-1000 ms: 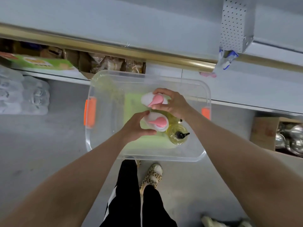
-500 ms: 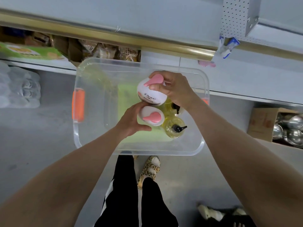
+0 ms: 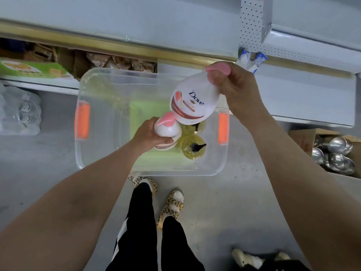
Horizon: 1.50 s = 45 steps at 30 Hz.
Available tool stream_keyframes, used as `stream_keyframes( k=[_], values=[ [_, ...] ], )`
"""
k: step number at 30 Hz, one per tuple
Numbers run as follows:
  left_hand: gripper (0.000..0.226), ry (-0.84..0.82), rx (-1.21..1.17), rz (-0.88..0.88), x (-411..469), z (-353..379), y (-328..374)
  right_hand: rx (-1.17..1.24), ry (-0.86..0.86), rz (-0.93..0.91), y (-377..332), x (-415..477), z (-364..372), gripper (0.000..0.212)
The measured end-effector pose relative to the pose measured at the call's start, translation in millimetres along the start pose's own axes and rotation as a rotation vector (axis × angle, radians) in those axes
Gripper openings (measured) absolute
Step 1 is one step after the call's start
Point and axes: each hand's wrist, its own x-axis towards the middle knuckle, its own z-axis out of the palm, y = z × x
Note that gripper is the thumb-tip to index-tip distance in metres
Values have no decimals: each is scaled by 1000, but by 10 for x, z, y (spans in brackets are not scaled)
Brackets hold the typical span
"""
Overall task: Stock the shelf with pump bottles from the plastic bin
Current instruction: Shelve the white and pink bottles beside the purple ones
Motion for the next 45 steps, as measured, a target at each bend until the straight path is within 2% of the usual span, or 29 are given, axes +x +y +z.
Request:
stream_keyframes(
  k=[3, 7, 9, 14, 18, 19, 22, 23, 31, 36, 38, 40, 45],
  values=[
    [81, -40, -159, -63, -200, -120, 183, -5, 54, 19, -182, -97, -188, 11],
    [42, -34, -239, -34, -654, -308, 656, -15, 104, 17, -549, -251, -381, 14],
    [34, -26, -251, -14, -881, -409, 925, -33, 105, 2, -803, -336, -438, 17],
    [51, -22, -220, 64, -1436, -675, 1586, -52, 132, -99, -1523, -473, -594, 17],
    [34, 26, -256, 143, -1793, -895, 2090, -12, 195, -187, -2127, -437, -749, 24],
    [37, 42, -258, 157, -1865, -967, 2218, 8, 210, -202, -2288, -411, -780, 23],
    [74, 67, -244, 206, -2022, -1255, 2614, 23, 228, -276, -2774, -320, -860, 14],
    [78, 66, -241, 226, -2071, -1365, 2757, 8, 235, -308, -2935, -297, -881, 13],
    [65, 70, -236, 440, -2323, -2038, 3708, -111, 268, -495, -4004, -75, -1047, 20],
    [56, 117, -253, 498, -2408, -2147, 3982, -189, 245, -543, -4423, 228, -1092, 18],
    [55, 150, -266, 511, -2391, -2164, 4040, -261, 215, -552, -4515, 421, -1089, 27],
    [63, 197, -287, 511, -2357, -2171, 4070, -299, 175, -560, -4545, 658, -1095, 37],
    [77, 290, -314, 512, -2278, -2141, 4188, -287, 65, -562, -4563, 1205, -1153, 41]
  ],
)
